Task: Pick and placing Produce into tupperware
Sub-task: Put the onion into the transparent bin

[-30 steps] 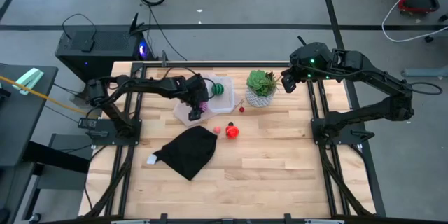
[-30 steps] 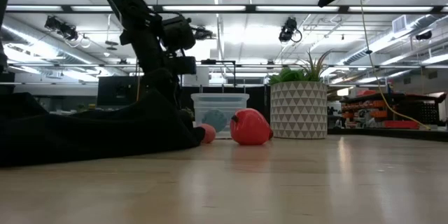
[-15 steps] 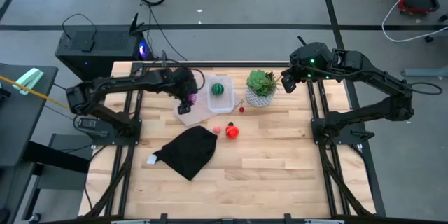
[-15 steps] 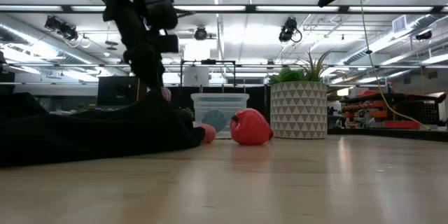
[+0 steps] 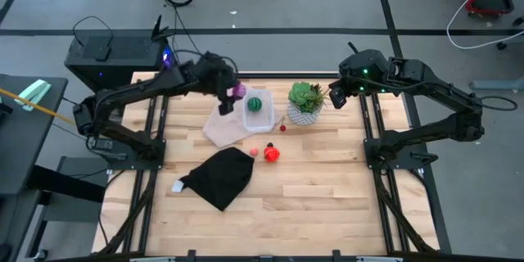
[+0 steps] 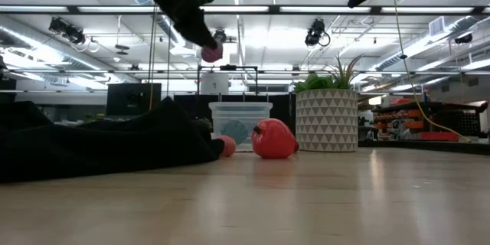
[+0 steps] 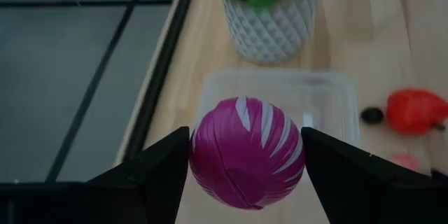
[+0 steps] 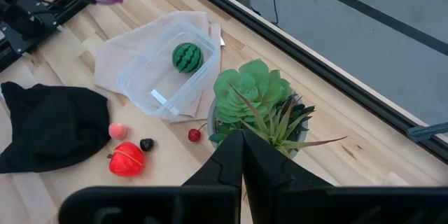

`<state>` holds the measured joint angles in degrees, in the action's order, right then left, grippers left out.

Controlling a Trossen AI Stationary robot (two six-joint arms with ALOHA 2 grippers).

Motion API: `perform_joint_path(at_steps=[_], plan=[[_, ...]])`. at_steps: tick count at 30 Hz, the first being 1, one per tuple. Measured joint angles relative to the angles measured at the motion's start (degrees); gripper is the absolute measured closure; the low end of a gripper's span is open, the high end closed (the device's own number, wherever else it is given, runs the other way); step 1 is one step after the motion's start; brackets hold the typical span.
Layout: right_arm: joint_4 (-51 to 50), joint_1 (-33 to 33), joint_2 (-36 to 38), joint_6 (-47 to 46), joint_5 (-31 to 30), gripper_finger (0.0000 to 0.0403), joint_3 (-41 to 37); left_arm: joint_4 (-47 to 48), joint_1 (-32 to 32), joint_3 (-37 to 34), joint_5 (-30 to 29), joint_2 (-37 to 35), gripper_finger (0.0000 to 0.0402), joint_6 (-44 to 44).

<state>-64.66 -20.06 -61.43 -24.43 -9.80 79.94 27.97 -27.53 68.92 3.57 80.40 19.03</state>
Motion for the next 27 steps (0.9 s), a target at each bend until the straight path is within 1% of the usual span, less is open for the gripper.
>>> perform_joint_path(at_steps=[3, 9, 13, 18, 21, 27], plan=[[0.0, 0.0, 0.0, 0.0, 0.0, 0.0387, 0.0, 1.1, 0.1, 2.8, -0.1, 2.4, 0.0134, -0.3], [0.0, 0.0, 0.0, 0.1, 0.0, 0.0387, 0.0, 3.1, 2.8, 9.8, 0.3, 9.8, 0.0132, 0.1], [0.0, 0.0, 0.0, 0.1, 0.0, 0.0387, 0.0, 5.4, 4.6, 13.1, 0.3, 14.7, 0.0134, 2.9], [0.0, 0.0, 0.0, 0.1, 0.0, 0.0387, 0.0, 6.5, 5.4, 14.2, 0.2, 18.9, 0.0134, 3.9], [0.0, 0.0, 0.0, 0.3, 0.0, 0.0387, 0.0, 7.0, 5.4, 14.3, 0.1, 20.7, 0.0131, 4.8], [0.0, 0.0, 0.0, 0.5, 0.0, 0.0387, 0.0, 7.9, 5.4, 14.3, 0.1, 23.7, 0.0138, 6.2]])
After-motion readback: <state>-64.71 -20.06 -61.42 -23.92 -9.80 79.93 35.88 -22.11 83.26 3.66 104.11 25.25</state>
